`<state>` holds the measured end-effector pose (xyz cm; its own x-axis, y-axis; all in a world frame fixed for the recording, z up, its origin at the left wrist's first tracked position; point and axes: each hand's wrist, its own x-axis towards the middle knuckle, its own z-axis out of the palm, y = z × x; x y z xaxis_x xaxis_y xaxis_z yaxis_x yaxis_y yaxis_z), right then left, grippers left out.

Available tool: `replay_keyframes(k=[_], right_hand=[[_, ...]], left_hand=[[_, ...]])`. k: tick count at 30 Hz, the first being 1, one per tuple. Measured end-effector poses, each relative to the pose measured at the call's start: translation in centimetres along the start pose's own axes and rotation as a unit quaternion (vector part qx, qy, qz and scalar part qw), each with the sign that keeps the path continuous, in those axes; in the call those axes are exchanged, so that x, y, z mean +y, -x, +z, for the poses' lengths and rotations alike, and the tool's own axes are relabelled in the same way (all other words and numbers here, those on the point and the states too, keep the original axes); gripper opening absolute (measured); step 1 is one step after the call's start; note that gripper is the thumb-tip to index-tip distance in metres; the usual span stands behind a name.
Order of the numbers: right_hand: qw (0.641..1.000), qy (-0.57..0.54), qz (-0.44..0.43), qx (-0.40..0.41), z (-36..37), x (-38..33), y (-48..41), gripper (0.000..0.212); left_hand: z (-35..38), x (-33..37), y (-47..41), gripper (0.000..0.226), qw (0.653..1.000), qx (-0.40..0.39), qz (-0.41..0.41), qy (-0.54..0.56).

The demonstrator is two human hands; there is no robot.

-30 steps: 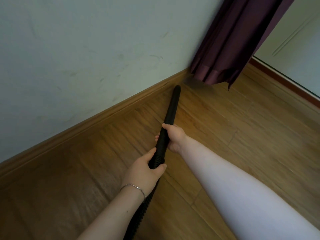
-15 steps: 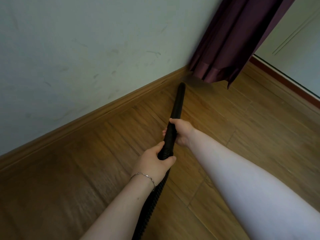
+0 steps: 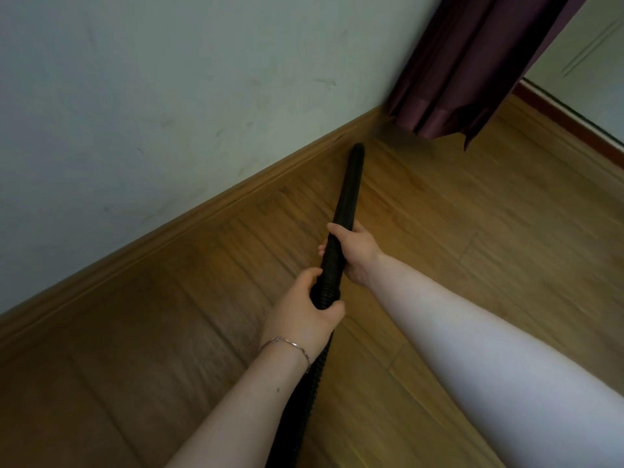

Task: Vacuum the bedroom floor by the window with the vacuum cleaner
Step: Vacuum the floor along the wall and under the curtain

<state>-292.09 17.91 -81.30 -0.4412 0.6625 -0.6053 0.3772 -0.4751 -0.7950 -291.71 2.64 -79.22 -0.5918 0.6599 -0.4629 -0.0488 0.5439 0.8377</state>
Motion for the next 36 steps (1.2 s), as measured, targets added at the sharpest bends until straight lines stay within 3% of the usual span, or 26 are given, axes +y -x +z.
replay_keyframes(k=[4,9,17,24,36], right_hand=[[1.0,0.005,0.014,-0.014,0.7,1.4,3.1,0.051],[0.998,0.034,0.036,-0.039,1.1,0.4,8.4,0.073],[0.981,0.156,0.101,-0.052,-0.4,-1.9,20.8,0.074],[0.975,0.142,0.168,-0.045,-1.6,-3.1,33.8,0.074],[0.971,0.15,0.184,-0.037,-4.4,-1.4,51.3,0.072]], left_hand=[[-0.3,0.0,3.2,0.043,0.999,0.007,-0.037,-0.024],[-1.7,3.4,9.0,0.054,0.996,0.005,-0.071,-0.054],[-3.0,10.3,21.7,0.057,0.986,-0.021,-0.161,0.033],[-5.3,13.4,33.6,0.052,0.976,-0.049,-0.2,0.064],[-4.4,15.1,50.8,0.049,0.967,-0.039,-0.244,0.056]])
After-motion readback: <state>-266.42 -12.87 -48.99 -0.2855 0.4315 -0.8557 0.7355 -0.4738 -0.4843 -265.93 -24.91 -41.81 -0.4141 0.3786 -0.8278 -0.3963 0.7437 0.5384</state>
